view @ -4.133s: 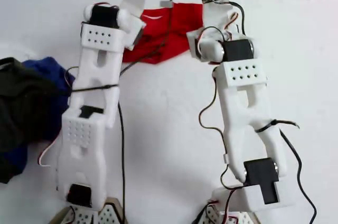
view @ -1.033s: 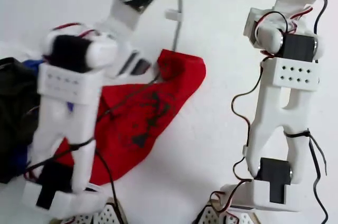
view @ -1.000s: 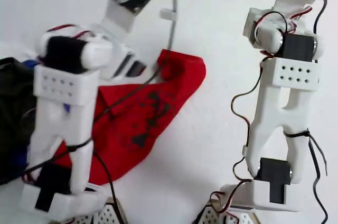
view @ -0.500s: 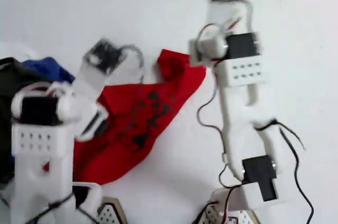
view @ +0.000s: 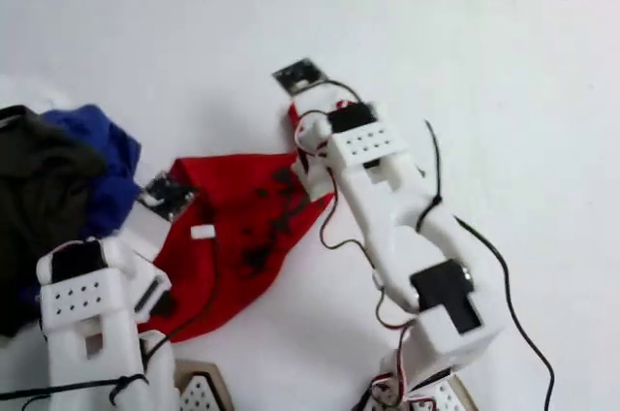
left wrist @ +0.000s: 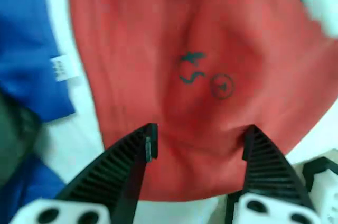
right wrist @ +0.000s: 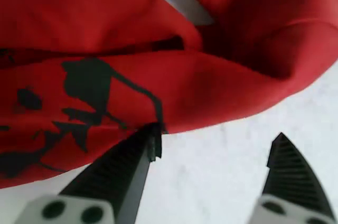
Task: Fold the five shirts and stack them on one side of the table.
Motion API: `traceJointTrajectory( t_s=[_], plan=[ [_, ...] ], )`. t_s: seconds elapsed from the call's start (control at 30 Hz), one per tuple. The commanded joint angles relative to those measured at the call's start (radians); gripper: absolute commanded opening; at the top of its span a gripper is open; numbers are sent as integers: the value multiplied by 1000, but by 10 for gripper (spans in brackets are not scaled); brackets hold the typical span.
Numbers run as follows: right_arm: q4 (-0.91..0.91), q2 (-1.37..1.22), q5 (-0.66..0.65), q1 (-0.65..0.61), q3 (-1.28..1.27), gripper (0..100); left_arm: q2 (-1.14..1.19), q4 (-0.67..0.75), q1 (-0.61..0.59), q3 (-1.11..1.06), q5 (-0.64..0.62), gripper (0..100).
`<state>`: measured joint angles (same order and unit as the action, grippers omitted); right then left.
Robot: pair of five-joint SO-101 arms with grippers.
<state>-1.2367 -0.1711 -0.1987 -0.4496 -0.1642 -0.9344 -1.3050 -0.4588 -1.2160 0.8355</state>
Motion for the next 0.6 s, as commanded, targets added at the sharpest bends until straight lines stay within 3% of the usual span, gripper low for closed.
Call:
traceJointTrajectory(
  t_s=[0.0,0.1,0.17,0.23,0.3,0.37,0.57],
  plan=[
    [54,-70,-8,-13,6,323,-15,41,-11,-24,9,273],
    [94,-137,-8,-10,6,283,-21,43,-11,-21,5,151],
    [117,-171,-8,-7,6,147,-21,69,-11,-19,2,6],
    [142,-194,-6,-4,6,0,-21,98,-12,-21,2,54],
    [147,-208,-6,-4,6,60,-21,132,-11,-18,0,20],
    [159,-213,-6,-2,12,23,-21,161,-11,4,-14,27],
    [165,-219,-6,107,166,19,-17,230,5,186,-222,25]
  ],
)
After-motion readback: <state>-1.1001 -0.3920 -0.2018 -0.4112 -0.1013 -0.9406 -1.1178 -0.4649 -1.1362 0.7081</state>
